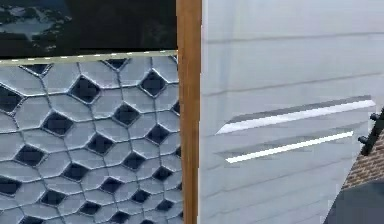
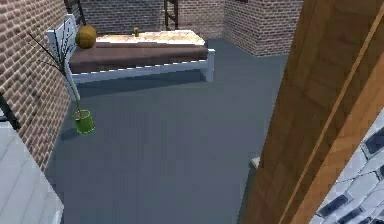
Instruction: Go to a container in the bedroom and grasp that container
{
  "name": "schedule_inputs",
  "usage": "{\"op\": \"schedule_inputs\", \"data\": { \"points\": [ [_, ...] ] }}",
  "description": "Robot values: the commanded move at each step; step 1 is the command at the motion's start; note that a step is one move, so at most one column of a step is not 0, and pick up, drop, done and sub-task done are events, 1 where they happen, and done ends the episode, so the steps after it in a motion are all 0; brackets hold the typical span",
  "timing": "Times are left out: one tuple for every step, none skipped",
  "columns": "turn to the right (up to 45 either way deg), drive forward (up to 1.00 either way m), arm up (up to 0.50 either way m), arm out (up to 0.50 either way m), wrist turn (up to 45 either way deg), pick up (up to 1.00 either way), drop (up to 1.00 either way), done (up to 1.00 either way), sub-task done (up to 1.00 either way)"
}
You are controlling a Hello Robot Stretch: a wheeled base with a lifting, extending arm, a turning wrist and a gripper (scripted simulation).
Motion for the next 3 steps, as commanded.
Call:
{"op": "schedule_inputs", "data": {
  "points": [
    [0.0,0.10,0.00,0.00,0.0,0.00,0.00,0.00,0.00],
    [45.0,0.00,0.00,0.00,0.0,0.00,0.00,0.00,0.00],
    [21.0,0.00,0.00,0.00,0.0,0.00,0.00,0.00,0.00]
  ]
}}
